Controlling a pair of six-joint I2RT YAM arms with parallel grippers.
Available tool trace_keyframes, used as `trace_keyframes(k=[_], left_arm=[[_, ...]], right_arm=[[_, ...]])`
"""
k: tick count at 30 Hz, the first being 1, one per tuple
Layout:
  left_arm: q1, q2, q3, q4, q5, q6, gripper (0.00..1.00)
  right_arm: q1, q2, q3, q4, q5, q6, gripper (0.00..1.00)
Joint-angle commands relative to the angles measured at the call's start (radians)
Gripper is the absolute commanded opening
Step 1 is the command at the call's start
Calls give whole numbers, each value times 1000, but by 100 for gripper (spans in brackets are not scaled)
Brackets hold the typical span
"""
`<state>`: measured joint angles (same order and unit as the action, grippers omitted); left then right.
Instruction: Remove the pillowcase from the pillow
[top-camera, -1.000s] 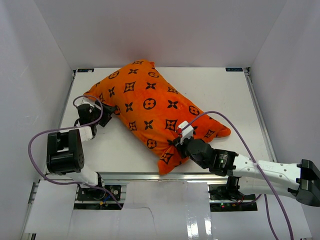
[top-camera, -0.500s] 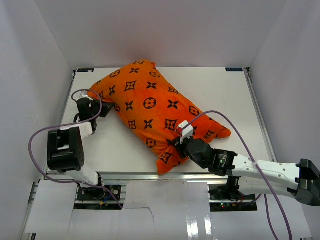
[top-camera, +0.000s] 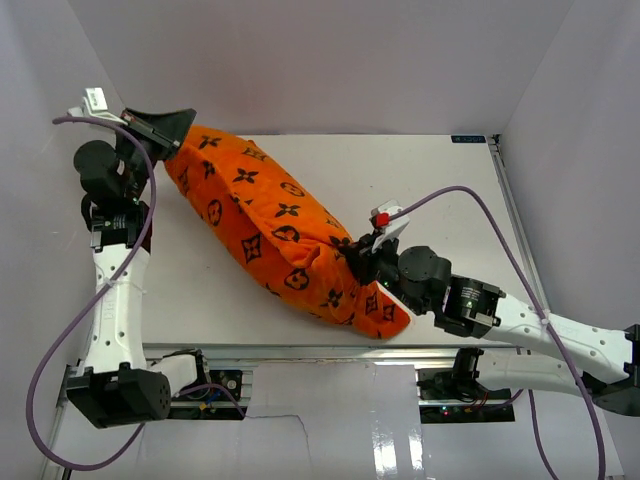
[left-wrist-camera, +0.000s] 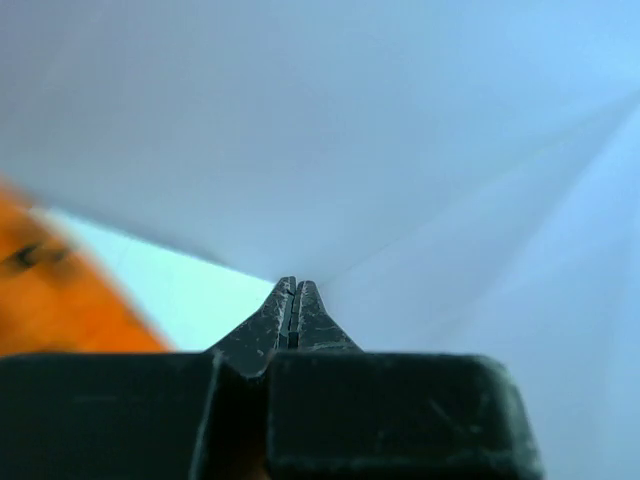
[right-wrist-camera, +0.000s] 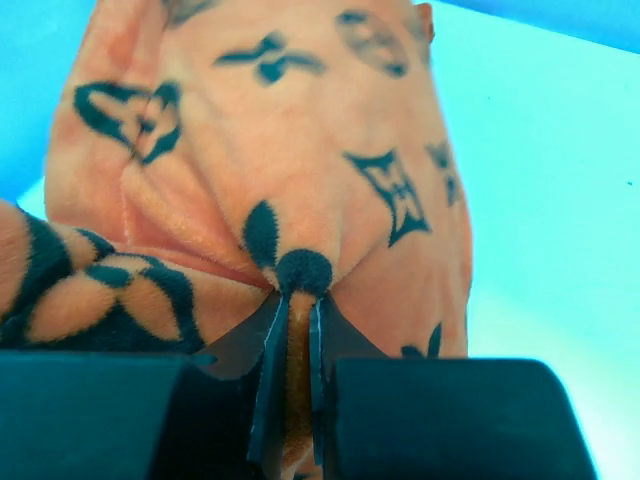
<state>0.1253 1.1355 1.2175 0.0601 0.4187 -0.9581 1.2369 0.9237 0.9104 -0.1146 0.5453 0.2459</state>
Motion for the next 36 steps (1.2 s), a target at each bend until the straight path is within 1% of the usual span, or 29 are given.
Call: trace_keyframes(k=[1,3,4,5,6,7,8,9,10,11,12,13,14,15,16,17,18,19,20,22,23,25,27,29,30,31,33,34,36], left_arm=[[-18,42,130,-54,60,-31,0],[-67,120,163,-54,63,-22,0],[-93,150,184,-52,55,-5,0],[-161,179,194,-49,33,13,0],[-185,211,197,-36,23,42,0],[-206,277,192,-19,20,50,0],[-232,312,185,6,26,50,0],[-236,348,183,51,76,41,0],[-236,413,197,59,116,38,0],[-236,437,211,28,177,44,0],[-236,457,227,-14,183,89,7],[-236,452,259,-72,167,120,18],[-237,439,264,-201,96,151,31],[-237,388,255,-256,47,213,55],[-237,353,255,-314,-9,235,67],[-237,313,208,-415,-141,254,75],[-237,266,165,-452,-211,260,81],[-237,159,46,-486,-272,243,88],[-237,103,-14,-491,-361,236,89],[-236,5,-116,-494,-403,222,98],[-234,-64,-172,-509,-438,219,98],[-227,-106,-187,-548,-474,220,98],[-225,-144,-194,-633,-495,197,98],[-225,-186,-222,-702,-570,129,98],[-224,-248,-271,-715,-605,102,98],[-220,-282,-295,-736,-673,79,98],[-216,-391,-355,-758,-716,21,98],[-214,-420,-372,-785,-748,4,98],[-216,-468,-420,-807,-747,-59,98]], right_arm=[[-71,-5,39,72,72,61,8],[-120,-19,-33,75,-2,154,8],[-178,-26,-62,75,-28,182,8],[-209,-43,-115,81,-54,205,8],[-240,-48,-139,85,-102,223,8],[-302,-51,-160,96,-129,242,8],[-335,-49,-178,102,-160,245,8],[-365,-42,-191,102,-218,248,8],[-423,-19,-188,102,-243,248,8],[-445,-8,-171,102,-292,245,8],[-468,9,-162,102,-309,231,8],[-468,12,-156,102,-320,221,8],[-468,14,-145,102,-333,211,8],[-468,9,-143,104,-343,204,8],[-468,6,-143,102,-346,201,8],[-468,3,-145,104,-353,197,8],[-468,-5,-145,131,-358,197,8],[-468,-6,-145,132,-367,194,8],[-468,-9,-146,132,-370,191,8],[-468,-22,-151,128,-374,185,8],[-468,-25,-156,128,-372,182,8],[-468,-32,-174,133,-374,181,8],[-470,-34,-183,133,-378,182,8],[-470,-29,-194,132,-384,184,8],[-470,-26,-197,130,-384,184,8],[-470,-25,-200,125,-384,184,8],[-470,-26,-203,118,-386,184,8],[-470,-29,-206,118,-387,184,8],[-470,-37,-220,124,-390,184,8]])
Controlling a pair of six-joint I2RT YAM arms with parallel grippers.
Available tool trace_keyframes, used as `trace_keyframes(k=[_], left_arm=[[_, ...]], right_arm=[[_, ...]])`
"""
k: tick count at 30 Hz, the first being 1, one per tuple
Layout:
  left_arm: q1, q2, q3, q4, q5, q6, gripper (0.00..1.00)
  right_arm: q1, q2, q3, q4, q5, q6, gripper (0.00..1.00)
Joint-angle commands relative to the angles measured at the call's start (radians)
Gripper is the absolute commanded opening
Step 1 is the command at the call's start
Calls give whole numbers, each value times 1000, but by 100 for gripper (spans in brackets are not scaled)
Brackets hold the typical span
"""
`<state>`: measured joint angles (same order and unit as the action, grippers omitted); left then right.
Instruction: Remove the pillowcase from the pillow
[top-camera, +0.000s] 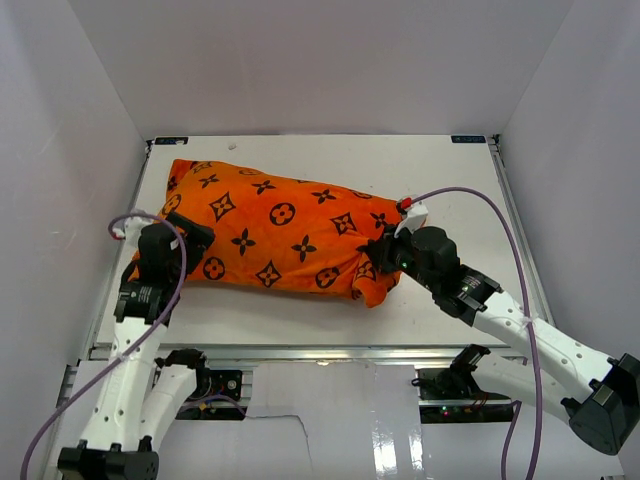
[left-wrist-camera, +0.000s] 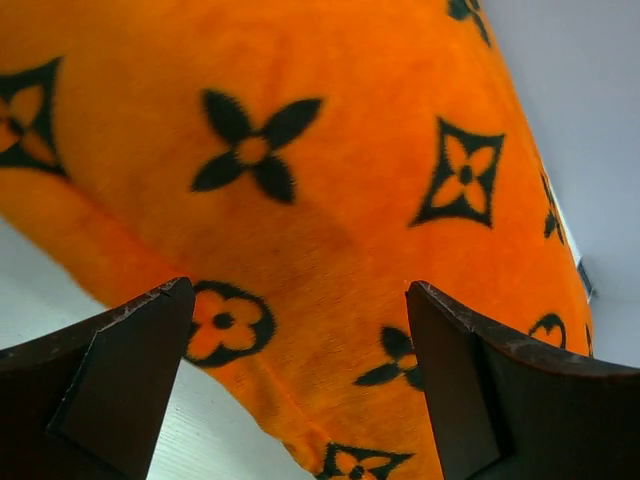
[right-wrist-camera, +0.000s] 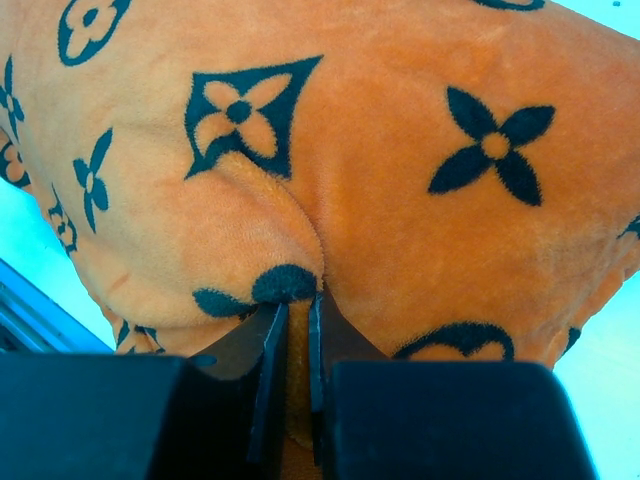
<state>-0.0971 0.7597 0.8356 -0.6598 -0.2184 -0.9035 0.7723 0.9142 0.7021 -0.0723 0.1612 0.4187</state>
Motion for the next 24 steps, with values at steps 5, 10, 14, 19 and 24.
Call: trace_keyframes(k=[5,10,14,19,24], left_arm=[[8,-250,-341,13,45,-270,96],[8,-272,-446,130,4,-414,90],[8,-261,-576,388,21,-439,86],[8,-94,-569,578,-59,-416,76],[8,-55,-567,652,-95,-397,24]], right_arm=[[-5,-6,-10,92,-28,5,8],[-5,-12,-18,94,-34,-9,8],[-5,-34,-30,103,-35,-9,8],[-5,-55,-53,103,-46,-17,8],[-5,-83,-62,91,-12,-47,8]])
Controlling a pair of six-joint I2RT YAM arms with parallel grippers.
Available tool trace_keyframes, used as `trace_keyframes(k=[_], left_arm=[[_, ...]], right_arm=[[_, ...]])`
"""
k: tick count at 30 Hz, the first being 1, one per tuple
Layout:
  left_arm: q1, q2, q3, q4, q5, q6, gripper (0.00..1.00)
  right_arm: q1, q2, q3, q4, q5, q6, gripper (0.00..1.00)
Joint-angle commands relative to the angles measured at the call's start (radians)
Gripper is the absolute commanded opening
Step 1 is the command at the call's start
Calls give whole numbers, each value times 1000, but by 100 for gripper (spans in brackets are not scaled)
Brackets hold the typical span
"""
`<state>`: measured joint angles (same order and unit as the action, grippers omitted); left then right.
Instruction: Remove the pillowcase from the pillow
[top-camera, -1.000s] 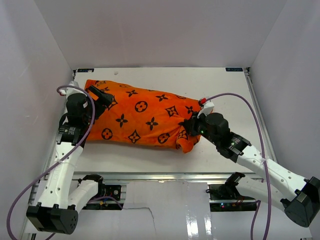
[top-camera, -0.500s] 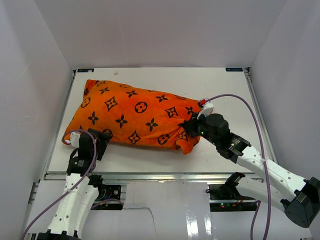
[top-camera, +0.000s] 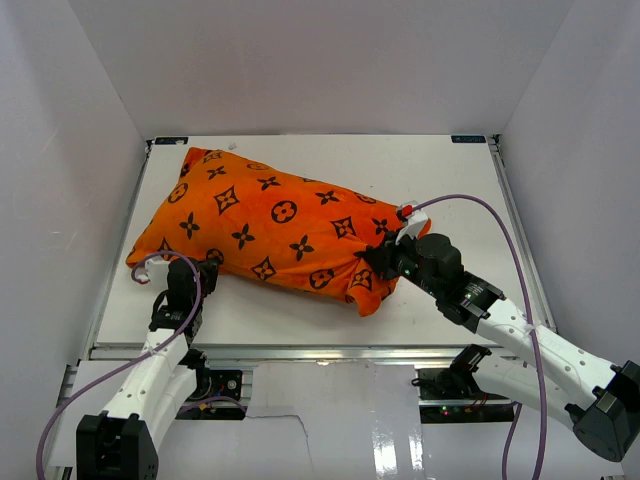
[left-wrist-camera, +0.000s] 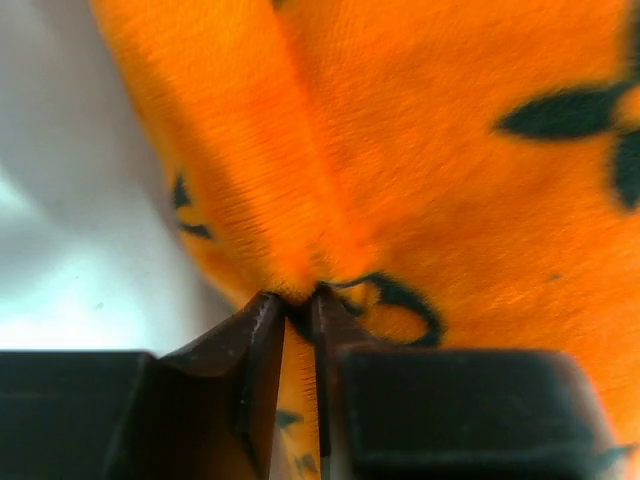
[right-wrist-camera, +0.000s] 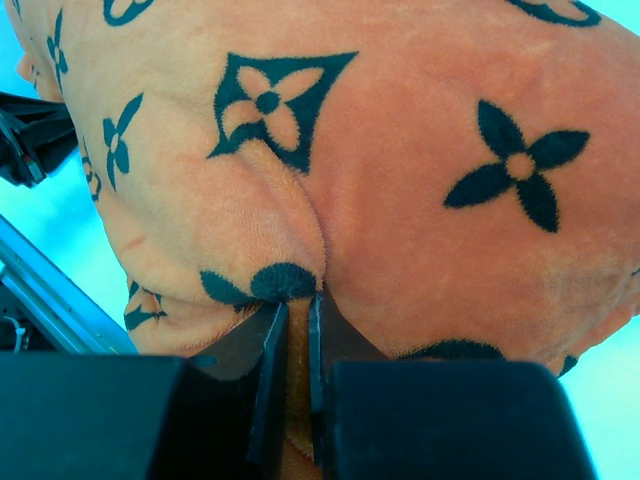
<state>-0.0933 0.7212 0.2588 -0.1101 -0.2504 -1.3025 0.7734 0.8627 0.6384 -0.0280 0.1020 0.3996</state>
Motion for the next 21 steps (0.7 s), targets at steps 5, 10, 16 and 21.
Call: trace_keyframes(k=[5,10,16,21], left_arm=[[4,-98,39,116,-125,41,0],[4,-187,160,7,-116,112,0],[4,-246,325,-59,-35,213,0],[4,-192,488,-59,141,281,0]], right_arm=[[-6,-33,3,48,48,-35,8],[-6,-30,12,46,15,-28,8],[-5,-66,75,-6,-27,-24,8],[-5,-68,183,-47,-42,-28,8]])
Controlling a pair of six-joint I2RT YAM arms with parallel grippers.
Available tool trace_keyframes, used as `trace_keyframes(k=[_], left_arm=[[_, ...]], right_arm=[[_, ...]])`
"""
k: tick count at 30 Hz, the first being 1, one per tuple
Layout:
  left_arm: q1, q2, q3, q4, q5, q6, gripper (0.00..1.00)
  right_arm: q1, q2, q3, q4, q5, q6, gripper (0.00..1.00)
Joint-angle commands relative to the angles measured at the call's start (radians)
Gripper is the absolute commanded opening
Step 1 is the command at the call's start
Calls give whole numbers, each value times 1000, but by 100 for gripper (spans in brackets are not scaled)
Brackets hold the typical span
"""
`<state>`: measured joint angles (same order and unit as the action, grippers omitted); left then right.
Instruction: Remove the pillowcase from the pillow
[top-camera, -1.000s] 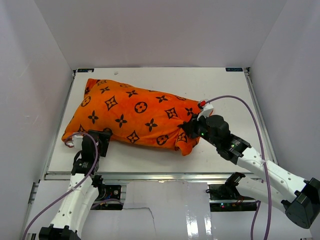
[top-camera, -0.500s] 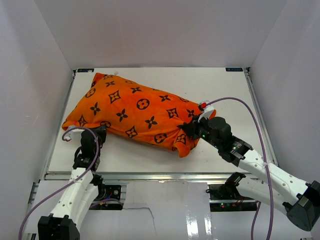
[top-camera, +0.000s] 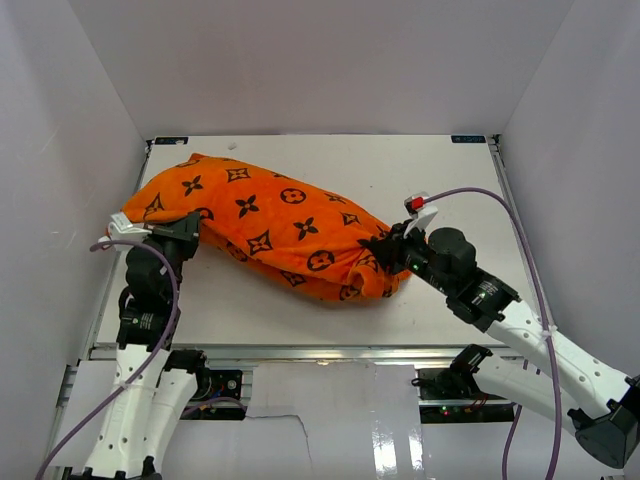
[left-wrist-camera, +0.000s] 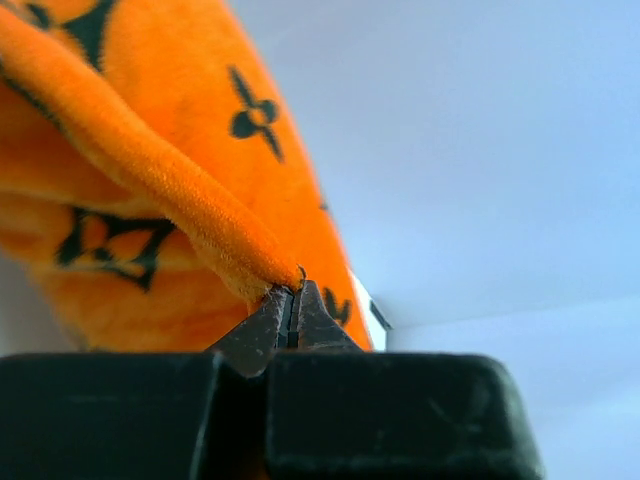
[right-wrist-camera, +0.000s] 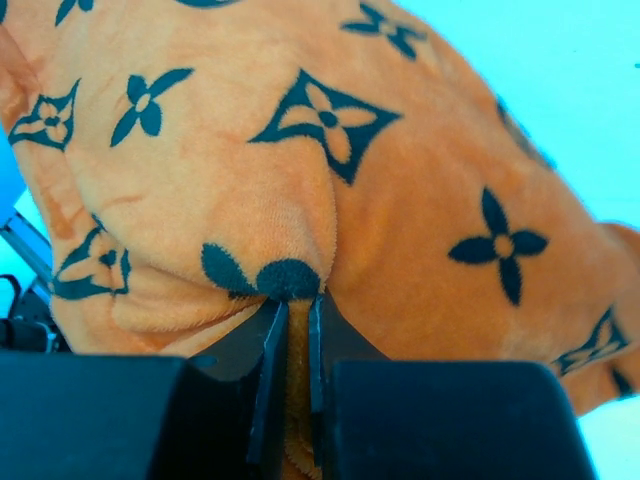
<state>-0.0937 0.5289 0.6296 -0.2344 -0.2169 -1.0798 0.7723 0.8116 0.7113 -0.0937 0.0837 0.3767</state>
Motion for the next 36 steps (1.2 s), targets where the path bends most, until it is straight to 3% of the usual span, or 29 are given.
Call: trace_keyframes(k=[1,4,8,15,18,21,23,24,26,27,30,33,36], left_arm=[[5,14,149,66,128,61,0],[5,91,307,67,186,80,0],[5,323,519,70,215,113,0],[3,714,469,325,333,175,0],[3,929,571,337,419,234,0],[3,1048,669,301,562,284,1],[3,1089,731,273,629,308,32],[2,1088,745,264,637,348,68],[-1,1056,789,193,617,392,90],[-4,1039,803,169,608,434,98],[-11,964,846,80,573,484,98],[-26,863,820,-29,496,520,98],[-35,722,667,-37,374,528,98]], right_arm=[[-4,-11,134,5,-24,-7,8],[-4,23,232,3,-28,-15,8],[-7,98,287,3,14,40,8],[-27,259,97,115,-15,108,8],[-71,323,112,114,-24,82,8],[-177,363,134,115,-123,82,9],[-262,377,143,115,-176,87,18],[-286,377,146,117,-191,80,35],[-344,373,166,109,-217,68,55],[-356,365,172,106,-223,68,74],[-384,344,221,77,-213,57,89],[-392,321,281,-12,-170,41,95],[-393,270,295,-43,-168,39,97]])
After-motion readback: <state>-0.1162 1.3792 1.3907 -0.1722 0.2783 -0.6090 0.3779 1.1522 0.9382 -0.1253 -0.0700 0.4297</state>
